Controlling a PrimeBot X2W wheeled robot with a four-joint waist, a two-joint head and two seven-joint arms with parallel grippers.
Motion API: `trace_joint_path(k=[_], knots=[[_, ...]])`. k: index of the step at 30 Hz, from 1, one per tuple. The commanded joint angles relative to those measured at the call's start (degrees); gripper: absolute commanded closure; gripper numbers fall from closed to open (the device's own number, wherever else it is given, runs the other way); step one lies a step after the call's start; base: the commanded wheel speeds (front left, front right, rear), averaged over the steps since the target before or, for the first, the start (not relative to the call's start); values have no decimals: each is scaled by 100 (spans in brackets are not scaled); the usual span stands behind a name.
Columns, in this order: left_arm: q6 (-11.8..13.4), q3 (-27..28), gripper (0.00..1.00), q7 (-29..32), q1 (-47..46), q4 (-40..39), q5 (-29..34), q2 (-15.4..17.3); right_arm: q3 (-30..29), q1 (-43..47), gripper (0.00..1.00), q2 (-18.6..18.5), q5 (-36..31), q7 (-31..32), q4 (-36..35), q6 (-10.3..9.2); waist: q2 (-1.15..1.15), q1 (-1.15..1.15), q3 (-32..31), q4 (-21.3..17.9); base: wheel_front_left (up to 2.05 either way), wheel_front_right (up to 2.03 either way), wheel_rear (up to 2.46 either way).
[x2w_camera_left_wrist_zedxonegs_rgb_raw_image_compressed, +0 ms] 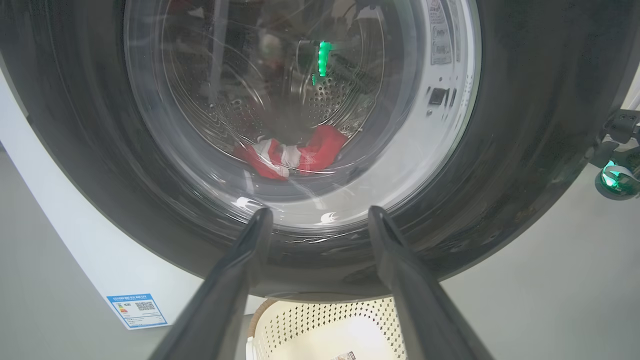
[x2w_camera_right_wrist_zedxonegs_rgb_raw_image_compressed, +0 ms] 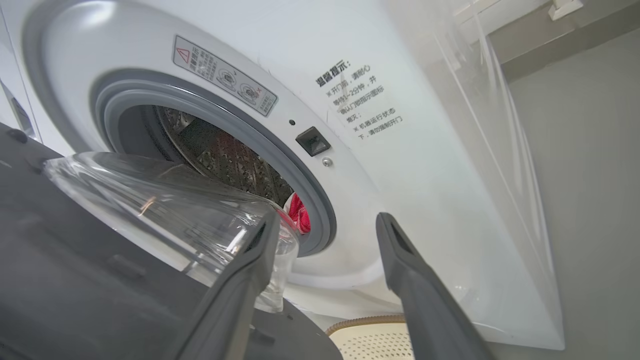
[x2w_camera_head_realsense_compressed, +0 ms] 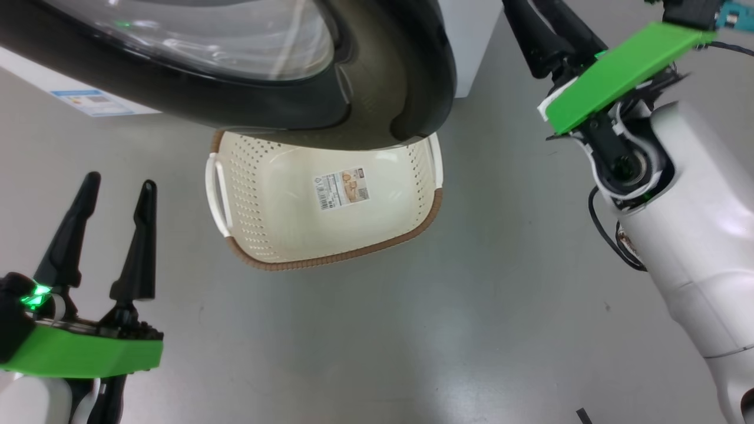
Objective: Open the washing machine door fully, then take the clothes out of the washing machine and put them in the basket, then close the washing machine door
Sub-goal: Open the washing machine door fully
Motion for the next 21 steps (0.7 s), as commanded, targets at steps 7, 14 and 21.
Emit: trace_joint_path(k=[7, 14, 21], knots=[[-29, 365, 0, -46, 119, -149, 85, 168, 240, 452, 0, 187, -1829, -1404, 420, 45, 0, 0, -35, -228, 0, 0, 0], [-29, 498, 0, -46, 164, -198, 101, 164, -1001, 1070, 0, 616, -4195, -1546, -34, 45, 0, 0, -36, -353, 0, 0, 0], [-29, 553, 0, -46, 144, -215, 111, 131, -2065, 2174, 0, 908, -5921, -1548, -1467, 45, 0, 0, -21, -346, 0, 0, 0]])
